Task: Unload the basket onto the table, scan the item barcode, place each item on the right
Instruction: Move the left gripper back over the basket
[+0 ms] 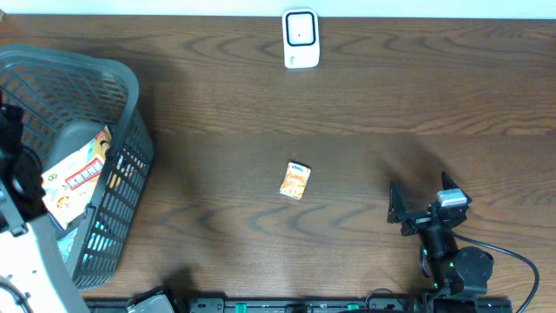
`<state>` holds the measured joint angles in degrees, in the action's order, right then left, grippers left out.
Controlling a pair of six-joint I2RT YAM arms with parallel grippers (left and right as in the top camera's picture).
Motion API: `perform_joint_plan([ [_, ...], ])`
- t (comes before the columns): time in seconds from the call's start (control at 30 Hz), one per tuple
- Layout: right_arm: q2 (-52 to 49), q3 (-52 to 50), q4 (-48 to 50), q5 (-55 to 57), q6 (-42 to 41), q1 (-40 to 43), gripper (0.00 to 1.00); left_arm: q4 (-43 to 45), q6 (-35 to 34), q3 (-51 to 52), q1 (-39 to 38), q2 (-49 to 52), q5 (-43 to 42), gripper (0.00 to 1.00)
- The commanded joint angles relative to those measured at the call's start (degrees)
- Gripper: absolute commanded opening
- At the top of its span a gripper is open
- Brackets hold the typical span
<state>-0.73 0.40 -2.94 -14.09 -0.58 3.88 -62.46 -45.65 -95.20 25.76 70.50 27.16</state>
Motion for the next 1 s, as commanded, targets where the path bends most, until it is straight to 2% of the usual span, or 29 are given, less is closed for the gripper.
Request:
perform_joint_plan([
  [0.0, 0.0, -0.1, -0.3, 0.5, 0.7, -0.1, 0.99, -1.3, -4.3, -1.0, 1.5, 2.3, 0.3, 0.98],
  [0.5, 0.0, -0.1, -0.3, 0.5, 0.7, -0.1, 0.99, -3.6, -4.7, -0.4, 5.1, 9.8, 0.3, 0.98],
  [0.97, 0.0, -0.1, -0.3, 0.5, 0.7, -0.1, 0.99, -4.7, -4.9, -0.2, 5.1, 16.4, 0.3, 0.98],
])
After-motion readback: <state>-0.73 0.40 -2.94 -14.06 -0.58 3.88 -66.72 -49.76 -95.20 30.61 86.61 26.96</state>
